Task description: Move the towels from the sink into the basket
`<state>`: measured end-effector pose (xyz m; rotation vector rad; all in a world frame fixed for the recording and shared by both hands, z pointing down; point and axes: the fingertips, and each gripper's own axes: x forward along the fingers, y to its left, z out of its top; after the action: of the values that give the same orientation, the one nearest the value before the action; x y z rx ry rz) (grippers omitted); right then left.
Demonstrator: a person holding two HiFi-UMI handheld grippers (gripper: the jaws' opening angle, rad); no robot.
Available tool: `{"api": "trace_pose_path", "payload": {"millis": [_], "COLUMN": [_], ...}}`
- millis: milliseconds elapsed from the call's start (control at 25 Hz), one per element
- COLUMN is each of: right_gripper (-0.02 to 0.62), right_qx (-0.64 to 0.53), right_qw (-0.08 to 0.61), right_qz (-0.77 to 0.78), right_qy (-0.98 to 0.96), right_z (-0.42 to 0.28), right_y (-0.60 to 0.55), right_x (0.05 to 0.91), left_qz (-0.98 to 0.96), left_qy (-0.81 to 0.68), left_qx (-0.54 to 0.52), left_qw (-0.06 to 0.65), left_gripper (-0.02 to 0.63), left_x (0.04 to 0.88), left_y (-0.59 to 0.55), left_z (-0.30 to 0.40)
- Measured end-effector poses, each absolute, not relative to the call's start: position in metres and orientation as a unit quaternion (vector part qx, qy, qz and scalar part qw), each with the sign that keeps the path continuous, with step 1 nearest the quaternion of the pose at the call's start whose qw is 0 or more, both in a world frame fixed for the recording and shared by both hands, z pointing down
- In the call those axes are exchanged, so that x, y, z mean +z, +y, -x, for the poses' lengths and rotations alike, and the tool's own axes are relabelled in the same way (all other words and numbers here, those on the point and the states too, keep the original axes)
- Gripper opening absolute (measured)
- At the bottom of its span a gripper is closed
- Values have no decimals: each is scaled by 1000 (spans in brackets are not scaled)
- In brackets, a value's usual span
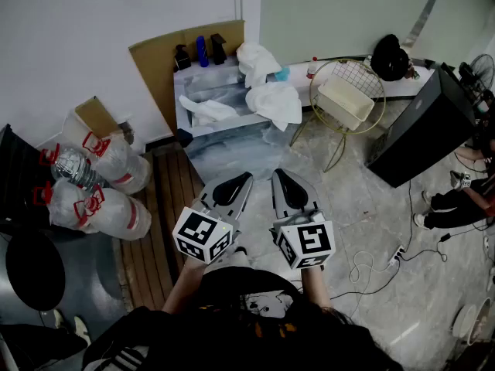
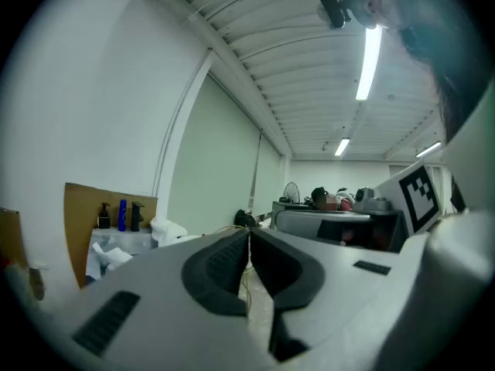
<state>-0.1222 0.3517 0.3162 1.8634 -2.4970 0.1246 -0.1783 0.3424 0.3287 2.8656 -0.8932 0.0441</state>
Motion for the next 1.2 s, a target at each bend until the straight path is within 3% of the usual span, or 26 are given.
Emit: {"api": "trace_pose_path", "payload": {"millis": [760,1200], "right_gripper": [6,6], "right_qx": [34,50], "right_qw": [20,22], "right_qz": [-619,-600], "right_qy": [-785,-798], "right_z": [140,114], "right_y": [306,244], "right_x": [326,345], "left_qz": [-962,-952], "left_qy": [-264,-291], "left_qx": [13,18], "left_qw": [74,94], "left_gripper": [11,11], "left_x": [336,356], "left_y": [289,235], "left_z": [195,180]}}
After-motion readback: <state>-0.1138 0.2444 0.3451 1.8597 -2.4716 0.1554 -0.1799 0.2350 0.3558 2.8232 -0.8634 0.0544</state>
